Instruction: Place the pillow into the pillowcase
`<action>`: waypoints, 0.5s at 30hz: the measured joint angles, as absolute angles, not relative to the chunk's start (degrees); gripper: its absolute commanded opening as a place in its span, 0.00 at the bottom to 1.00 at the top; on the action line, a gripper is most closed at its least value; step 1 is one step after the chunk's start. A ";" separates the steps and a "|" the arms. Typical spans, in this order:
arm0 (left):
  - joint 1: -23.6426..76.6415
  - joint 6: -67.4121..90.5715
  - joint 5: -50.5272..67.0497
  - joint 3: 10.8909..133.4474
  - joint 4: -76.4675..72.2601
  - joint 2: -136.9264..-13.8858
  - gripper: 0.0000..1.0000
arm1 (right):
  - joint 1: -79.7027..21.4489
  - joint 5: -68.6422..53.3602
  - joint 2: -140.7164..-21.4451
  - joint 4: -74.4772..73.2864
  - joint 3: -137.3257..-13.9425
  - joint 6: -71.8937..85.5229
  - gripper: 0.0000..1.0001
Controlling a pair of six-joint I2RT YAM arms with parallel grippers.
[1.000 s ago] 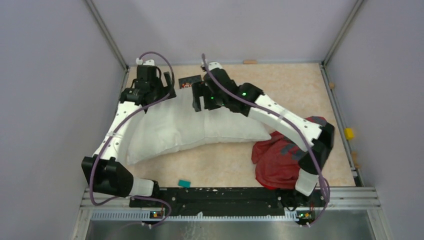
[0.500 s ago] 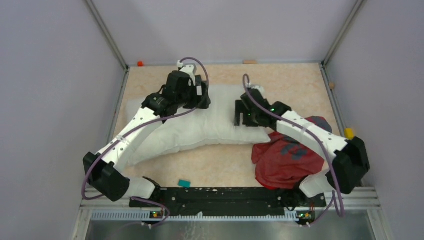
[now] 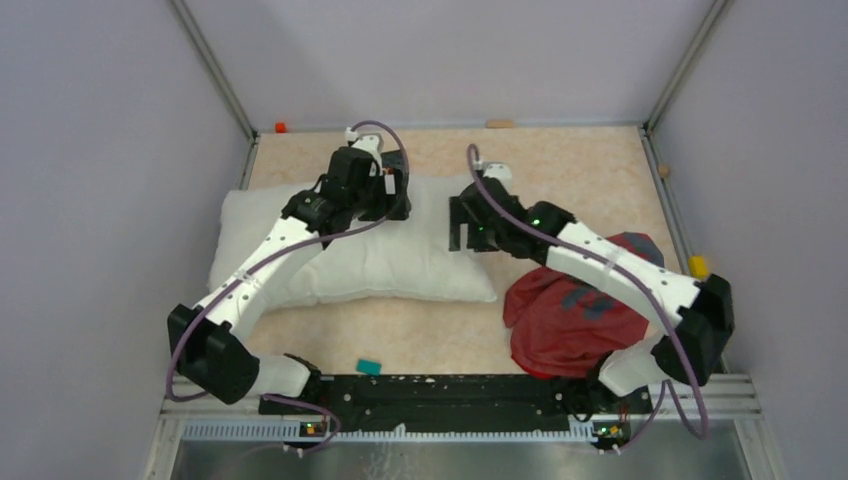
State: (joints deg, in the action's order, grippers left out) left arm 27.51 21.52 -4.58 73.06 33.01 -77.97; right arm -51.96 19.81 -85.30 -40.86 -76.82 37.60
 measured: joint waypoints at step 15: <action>44.80 20.99 1.48 74.94 29.63 -78.83 0.99 | -29.67 33.39 -62.19 -55.09 -53.39 43.68 0.90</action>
State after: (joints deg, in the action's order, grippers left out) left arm 44.80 20.99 1.48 74.94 29.63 -78.83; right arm -29.67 33.39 -62.19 -55.09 -53.39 43.68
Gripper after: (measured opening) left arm 0.989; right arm 0.879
